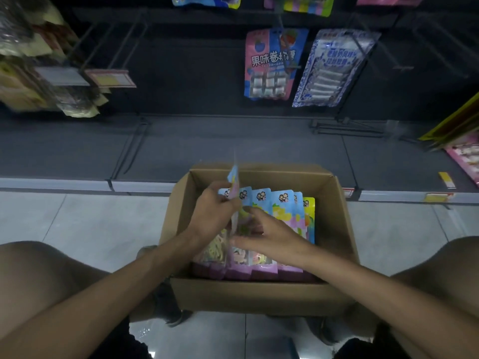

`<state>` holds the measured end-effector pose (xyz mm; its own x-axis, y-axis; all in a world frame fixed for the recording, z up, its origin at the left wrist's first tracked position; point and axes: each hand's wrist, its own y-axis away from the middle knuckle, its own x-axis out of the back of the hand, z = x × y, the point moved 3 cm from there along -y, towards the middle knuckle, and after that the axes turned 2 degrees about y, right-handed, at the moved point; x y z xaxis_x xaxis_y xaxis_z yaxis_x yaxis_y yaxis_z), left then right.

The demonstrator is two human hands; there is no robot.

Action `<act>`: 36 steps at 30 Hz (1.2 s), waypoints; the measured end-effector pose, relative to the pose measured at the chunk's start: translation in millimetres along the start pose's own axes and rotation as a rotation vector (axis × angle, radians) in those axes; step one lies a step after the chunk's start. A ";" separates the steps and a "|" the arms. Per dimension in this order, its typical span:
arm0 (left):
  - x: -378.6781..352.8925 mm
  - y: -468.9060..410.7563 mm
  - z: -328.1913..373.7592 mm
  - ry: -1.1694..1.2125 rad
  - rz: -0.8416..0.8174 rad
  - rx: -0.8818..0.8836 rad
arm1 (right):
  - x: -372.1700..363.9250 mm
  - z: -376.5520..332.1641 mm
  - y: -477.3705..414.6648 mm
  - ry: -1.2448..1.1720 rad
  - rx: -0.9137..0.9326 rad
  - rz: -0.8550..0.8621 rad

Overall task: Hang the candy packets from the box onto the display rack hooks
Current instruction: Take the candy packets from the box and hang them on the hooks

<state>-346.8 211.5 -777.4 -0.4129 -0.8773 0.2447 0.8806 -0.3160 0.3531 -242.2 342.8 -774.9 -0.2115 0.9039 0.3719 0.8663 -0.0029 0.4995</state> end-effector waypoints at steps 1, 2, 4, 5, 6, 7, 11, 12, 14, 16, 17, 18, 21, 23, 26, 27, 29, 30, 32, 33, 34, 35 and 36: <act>-6.6 8.8 9.9 0.078 -0.032 -0.005 | -1.5 -4.0 0.4 -0.044 -0.014 0.020; -11.6 15.2 15.5 0.141 -0.058 0.002 | -2.2 -5.9 0.1 -0.098 -0.038 0.032; -18.3 23.3 23.1 0.219 -0.099 0.019 | 1.2 -10.8 4.1 -0.200 -0.062 0.047; -20.2 24.2 24.4 0.232 -0.115 0.022 | 4.6 -12.3 7.0 -0.213 -0.064 0.066; -21.6 23.5 24.5 0.225 -0.130 0.014 | 8.7 -14.3 10.6 -0.215 -0.066 0.096; -23.2 22.9 25.2 0.202 -0.148 -0.004 | 12.3 -15.2 13.5 -0.226 -0.068 0.128; -29.7 24.6 35.2 0.129 -0.189 -0.142 | 22.3 -15.5 17.5 -0.289 -0.083 0.217; -30.1 25.4 37.5 0.122 -0.185 -0.165 | 25.0 -14.3 17.2 -0.329 -0.097 0.240; -27.2 23.3 38.2 0.128 -0.144 -0.181 | 31.2 -11.5 19.5 -0.383 -0.116 0.309; -18.7 17.0 34.1 0.090 -0.035 -0.183 | 38.2 -7.1 22.4 -0.434 -0.114 0.378; -13.8 15.6 34.6 0.058 0.024 -0.187 | 42.4 -4.4 23.0 -0.462 -0.114 0.400; -7.5 15.9 37.1 0.023 0.089 -0.190 | 46.3 -3.0 24.1 -0.490 -0.107 0.418; 6.4 13.3 38.4 -0.033 0.182 -0.178 | 60.4 -4.6 29.5 -0.598 -0.047 0.467; 9.7 9.9 36.4 0.019 0.160 -0.134 | 69.5 -8.3 34.7 -0.655 -0.028 0.483; 4.2 7.0 38.8 0.247 -0.004 0.022 | 83.0 -10.6 45.8 -0.743 -0.004 0.504; 0.9 5.5 37.0 0.303 -0.074 0.085 | 85.4 -10.5 48.2 -0.767 -0.015 0.492; -4.8 4.7 39.5 0.354 -0.203 0.118 | 85.0 -8.5 47.6 -0.808 -0.032 0.443; -6.7 5.9 41.9 0.370 -0.245 0.126 | 84.0 -4.6 45.0 -0.827 -0.040 0.430; -8.2 7.8 49.3 0.394 -0.269 0.069 | 84.4 -1.0 44.2 -0.802 -0.096 0.457; -7.4 10.3 53.9 0.384 -0.265 0.005 | 88.1 3.6 41.0 -0.755 -0.108 0.473; -5.8 13.1 58.2 0.368 -0.247 -0.048 | 93.5 3.4 40.9 -0.683 -0.092 0.478; -4.3 14.1 60.1 0.344 -0.239 -0.085 | 98.5 0.3 39.8 -0.598 -0.063 0.470; -2.4 15.6 63.2 0.340 -0.237 -0.108 | 102.3 -5.3 40.1 -0.525 -0.044 0.462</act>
<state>-346.7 231.5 -715.4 -0.5228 -0.8391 -0.1503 0.7973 -0.5437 0.2622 -231.5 432.9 -712.7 0.4301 0.8930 0.1326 0.7933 -0.4440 0.4166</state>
